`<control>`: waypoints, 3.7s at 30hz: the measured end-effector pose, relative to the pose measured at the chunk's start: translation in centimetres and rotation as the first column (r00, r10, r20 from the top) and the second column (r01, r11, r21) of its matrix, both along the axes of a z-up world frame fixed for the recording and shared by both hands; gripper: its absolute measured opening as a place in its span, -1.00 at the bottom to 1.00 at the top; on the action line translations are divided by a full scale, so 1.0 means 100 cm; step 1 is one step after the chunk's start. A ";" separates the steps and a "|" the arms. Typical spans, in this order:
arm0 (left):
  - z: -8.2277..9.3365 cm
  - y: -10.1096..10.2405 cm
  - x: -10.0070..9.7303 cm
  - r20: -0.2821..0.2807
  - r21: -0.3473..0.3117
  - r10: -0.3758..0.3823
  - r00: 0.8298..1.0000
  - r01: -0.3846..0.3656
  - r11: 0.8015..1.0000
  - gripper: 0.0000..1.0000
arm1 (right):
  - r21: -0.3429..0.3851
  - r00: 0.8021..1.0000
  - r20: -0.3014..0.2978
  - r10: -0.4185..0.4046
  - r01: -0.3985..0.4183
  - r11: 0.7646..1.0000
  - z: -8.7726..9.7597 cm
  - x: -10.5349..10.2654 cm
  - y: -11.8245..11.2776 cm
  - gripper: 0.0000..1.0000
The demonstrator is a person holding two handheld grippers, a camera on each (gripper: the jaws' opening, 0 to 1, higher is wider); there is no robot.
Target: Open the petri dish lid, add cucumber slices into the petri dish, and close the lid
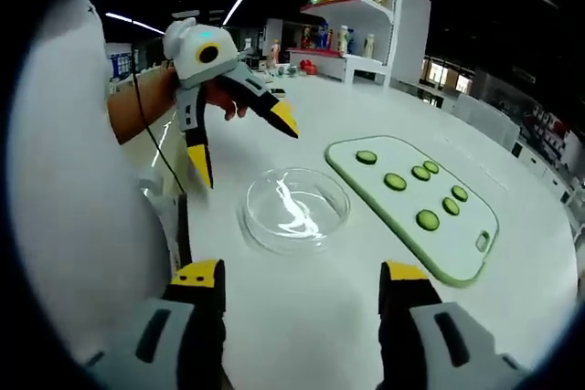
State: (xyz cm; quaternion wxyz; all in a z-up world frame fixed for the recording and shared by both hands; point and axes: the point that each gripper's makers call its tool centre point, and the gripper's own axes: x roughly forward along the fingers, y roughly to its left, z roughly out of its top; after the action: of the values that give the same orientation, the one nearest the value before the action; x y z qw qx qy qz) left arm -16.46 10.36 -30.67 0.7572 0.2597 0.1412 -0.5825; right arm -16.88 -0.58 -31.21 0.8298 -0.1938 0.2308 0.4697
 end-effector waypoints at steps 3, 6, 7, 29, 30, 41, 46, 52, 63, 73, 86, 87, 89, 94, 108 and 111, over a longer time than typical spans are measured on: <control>-0.001 0.000 0.001 -0.007 -0.029 -0.019 1.000 0.019 0.999 0.36 | 0.036 0.999 0.012 0.035 -0.035 0.999 0.003 -0.003 0.006 0.35; -0.002 0.000 0.005 -0.018 -0.044 -0.019 1.000 0.018 0.999 0.36 | 0.062 0.998 0.014 0.055 -0.056 0.996 0.006 -0.005 0.009 0.35; -0.003 0.000 0.006 -0.017 -0.046 -0.016 1.000 0.015 0.999 0.35 | 0.065 0.998 0.015 0.061 -0.061 0.996 0.006 -0.005 0.010 0.35; -0.009 -0.003 0.010 -0.063 -0.168 -0.027 0.998 0.016 0.986 0.33 | 0.084 0.985 0.083 0.151 -0.158 0.984 -0.007 0.001 0.024 0.31; -0.010 -0.003 0.010 -0.063 -0.170 -0.030 0.998 0.018 0.985 0.33 | 0.086 0.985 0.089 0.150 -0.157 0.984 -0.008 0.002 0.025 0.31; -0.008 -0.006 0.010 -0.056 -0.196 -0.053 0.997 0.042 0.980 0.32 | 0.091 0.982 0.091 0.163 -0.171 0.981 -0.010 0.000 0.032 0.32; -0.007 -0.006 0.011 -0.056 -0.207 -0.060 0.997 0.047 0.977 0.32 | 0.105 0.985 0.092 0.146 -0.156 0.982 -0.008 0.004 0.032 0.32; -0.008 -0.008 0.011 -0.067 -0.220 -0.069 0.995 0.053 0.974 0.32 | 0.106 0.985 0.096 0.142 -0.152 0.983 -0.009 0.008 0.030 0.31; -0.009 -0.012 0.012 -0.077 -0.235 -0.077 0.994 0.057 0.970 0.33 | 0.108 0.983 0.102 0.155 -0.166 0.980 -0.013 0.012 0.030 0.31; -0.012 -0.017 0.016 -0.076 -0.233 -0.091 0.993 0.071 0.970 0.33 | 0.101 0.978 0.099 0.181 -0.191 0.976 -0.019 0.014 0.032 0.30; -0.010 -0.021 0.017 -0.068 -0.246 -0.110 0.992 0.090 0.965 0.33 | 0.121 0.977 0.101 0.188 -0.199 0.972 -0.019 0.017 0.034 0.29; -0.010 -0.021 0.018 -0.070 -0.250 -0.110 0.991 0.090 0.964 0.33 | 0.122 0.977 0.101 0.190 -0.202 0.972 -0.019 0.018 0.035 0.29; -0.010 -0.023 0.017 -0.071 -0.251 -0.118 0.990 0.096 0.963 0.33 | 0.124 0.976 0.099 0.196 -0.208 0.970 -0.019 0.018 0.037 0.28; -0.013 -0.026 0.011 -0.071 -0.241 -0.154 0.986 0.132 0.961 0.33 | 0.125 0.973 0.106 0.206 -0.218 0.968 -0.019 0.020 0.038 0.28; -0.015 -0.026 0.019 -0.066 -0.244 -0.142 0.988 0.122 0.962 0.33 | 0.136 0.967 0.111 0.228 -0.242 0.961 -0.015 0.021 0.041 0.30; -0.014 -0.027 0.019 -0.066 -0.245 -0.144 0.987 0.124 0.962 0.33 | 0.139 0.966 0.106 0.235 -0.248 0.959 -0.015 0.020 0.042 0.30</control>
State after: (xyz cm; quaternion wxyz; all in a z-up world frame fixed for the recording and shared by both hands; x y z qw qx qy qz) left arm -14.51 7.67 -32.12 0.7353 0.1508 0.0834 -0.6555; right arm -14.86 3.67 -32.71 0.7879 -0.1776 0.1322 0.5746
